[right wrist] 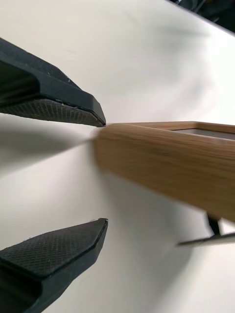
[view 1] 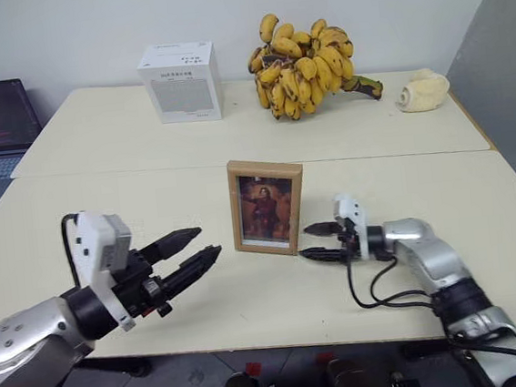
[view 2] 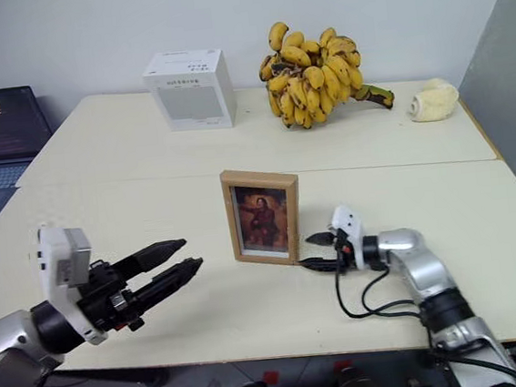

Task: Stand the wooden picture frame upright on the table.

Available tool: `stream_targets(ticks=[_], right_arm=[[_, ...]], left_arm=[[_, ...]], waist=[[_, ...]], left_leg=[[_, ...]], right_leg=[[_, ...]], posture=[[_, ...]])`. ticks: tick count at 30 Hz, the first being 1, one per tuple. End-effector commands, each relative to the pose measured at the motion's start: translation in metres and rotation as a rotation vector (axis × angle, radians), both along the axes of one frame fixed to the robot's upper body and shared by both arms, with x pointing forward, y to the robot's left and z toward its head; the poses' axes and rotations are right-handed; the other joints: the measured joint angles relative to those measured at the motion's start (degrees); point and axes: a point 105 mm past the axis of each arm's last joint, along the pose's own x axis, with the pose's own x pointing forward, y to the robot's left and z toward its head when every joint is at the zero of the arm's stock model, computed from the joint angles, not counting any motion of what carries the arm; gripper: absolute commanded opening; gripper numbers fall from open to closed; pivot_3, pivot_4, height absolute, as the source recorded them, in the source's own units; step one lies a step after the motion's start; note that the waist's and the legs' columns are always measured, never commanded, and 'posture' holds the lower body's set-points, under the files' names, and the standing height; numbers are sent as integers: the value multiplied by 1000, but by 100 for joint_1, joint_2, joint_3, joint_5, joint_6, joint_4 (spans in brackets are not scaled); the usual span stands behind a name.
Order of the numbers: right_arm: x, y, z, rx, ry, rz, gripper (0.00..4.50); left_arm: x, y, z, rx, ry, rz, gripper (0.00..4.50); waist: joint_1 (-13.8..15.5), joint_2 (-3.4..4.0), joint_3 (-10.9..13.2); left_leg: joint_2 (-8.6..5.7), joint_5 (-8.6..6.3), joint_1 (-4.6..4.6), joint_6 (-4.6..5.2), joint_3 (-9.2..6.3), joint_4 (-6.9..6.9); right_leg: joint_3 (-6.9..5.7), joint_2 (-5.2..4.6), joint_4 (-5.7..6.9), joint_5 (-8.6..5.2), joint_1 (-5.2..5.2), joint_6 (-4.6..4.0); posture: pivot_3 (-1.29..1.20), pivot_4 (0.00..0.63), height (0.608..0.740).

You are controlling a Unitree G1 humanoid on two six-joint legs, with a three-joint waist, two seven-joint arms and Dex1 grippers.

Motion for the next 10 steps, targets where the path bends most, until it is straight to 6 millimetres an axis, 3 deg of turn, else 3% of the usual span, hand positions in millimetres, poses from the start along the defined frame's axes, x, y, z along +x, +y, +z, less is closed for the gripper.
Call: stream_targets(ticks=[1, 7, 10], right_arm=[[-14, -14, 49, 58, -106, -44, 3132], [-27, -16, 100, 158, -158, -129, 3132], [-33, -12, 113, 207, -160, -154, 3132]], left_arm=[[12, -4, 2, -1, -8, -35, 2682], [23, -4, 7, -5, -5, -59, 2682], [29, -4, 8, 5, -13, -46, 2682]], waist=[[4, 5, 3], [-17, -3, 1], [1, -3, 1]], left_leg=[[2, 0, 1, 0, 0, 0], [1, 1, 3, 1, 4, 3], [0, 1, 0, 1, 3, 3]], right_leg=[[1, 2, 2, 0, 0, 0], [6, 2, 1, -9, 2, 22], [6, 1, 1, -9, 1, 21]], posture=[[0, 150, 740], [0, 150, 740], [0, 150, 740]])
